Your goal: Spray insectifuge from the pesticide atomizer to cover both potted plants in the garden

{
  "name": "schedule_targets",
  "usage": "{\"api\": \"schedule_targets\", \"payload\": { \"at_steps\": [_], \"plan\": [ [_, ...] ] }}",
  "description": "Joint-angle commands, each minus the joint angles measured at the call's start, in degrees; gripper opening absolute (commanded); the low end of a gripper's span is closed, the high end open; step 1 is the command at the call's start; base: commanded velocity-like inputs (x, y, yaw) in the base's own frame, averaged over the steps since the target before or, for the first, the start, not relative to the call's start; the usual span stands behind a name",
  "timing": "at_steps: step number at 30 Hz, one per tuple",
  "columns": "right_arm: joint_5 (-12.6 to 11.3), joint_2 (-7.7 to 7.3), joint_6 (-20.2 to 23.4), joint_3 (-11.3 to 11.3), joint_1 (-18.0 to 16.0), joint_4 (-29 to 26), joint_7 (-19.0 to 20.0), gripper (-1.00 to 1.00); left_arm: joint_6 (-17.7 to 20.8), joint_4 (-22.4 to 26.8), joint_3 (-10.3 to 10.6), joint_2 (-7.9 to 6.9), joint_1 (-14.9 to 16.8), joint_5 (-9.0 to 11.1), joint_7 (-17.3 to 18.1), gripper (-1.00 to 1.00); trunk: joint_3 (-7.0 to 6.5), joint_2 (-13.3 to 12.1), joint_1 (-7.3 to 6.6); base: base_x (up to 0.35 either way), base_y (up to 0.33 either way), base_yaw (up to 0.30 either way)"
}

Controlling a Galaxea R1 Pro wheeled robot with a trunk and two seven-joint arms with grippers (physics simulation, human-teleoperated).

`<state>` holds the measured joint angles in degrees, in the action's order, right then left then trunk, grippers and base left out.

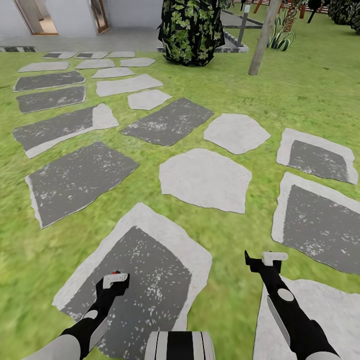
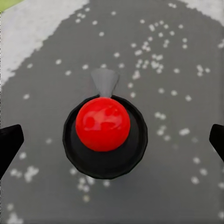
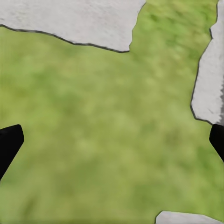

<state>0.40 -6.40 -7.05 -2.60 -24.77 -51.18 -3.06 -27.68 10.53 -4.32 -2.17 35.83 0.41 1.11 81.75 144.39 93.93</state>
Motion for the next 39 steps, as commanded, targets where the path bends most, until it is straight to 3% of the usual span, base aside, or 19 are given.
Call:
{"api": "schedule_targets", "payload": {
  "at_steps": [1, 2, 3, 28, 39],
  "plan": [
    [0.04, -0.01, -0.15, 0.06, -0.02, 0.03, -0.19, 1.0, -0.18, -0.06, -0.25, 0.0, 0.03, 0.03, 0.12, 1.0, 0.03, 0.01, -0.01, 0.0, 0.0, 0.0],
    [0.04, -0.01, -0.15, 0.06, -0.02, 0.03, -0.19, 1.0, -0.18, -0.07, -0.26, -0.01, 0.03, 0.03, 0.12, 1.0, 0.03, 0.01, -0.01, 0.0, 0.0, 0.0],
    [0.04, -0.01, -0.15, 0.06, -0.02, 0.03, -0.19, 1.0, -0.18, -0.07, -0.27, -0.02, 0.03, 0.03, 0.12, -1.0, 0.03, 0.01, -0.01, 0.0, 0.0, 0.0],
    [0.04, -0.01, -0.15, 0.06, -0.02, 0.12, -0.19, 1.0, -0.35, 0.02, -0.42, -0.2, 0.03, 0.12, 0.15, -1.0, 0.03, 0.01, -0.01, 0.0, 0.0, 0.0],
    [0.13, -0.1, -0.15, 0.06, -0.02, 0.38, -0.19, 1.0, -0.27, 0.3, -0.44, -0.11, 0.03, 0.2, 0.12, -1.0, -2.41, -0.14, -0.29, 0.0, 0.0, 0.0]
  ]
}}
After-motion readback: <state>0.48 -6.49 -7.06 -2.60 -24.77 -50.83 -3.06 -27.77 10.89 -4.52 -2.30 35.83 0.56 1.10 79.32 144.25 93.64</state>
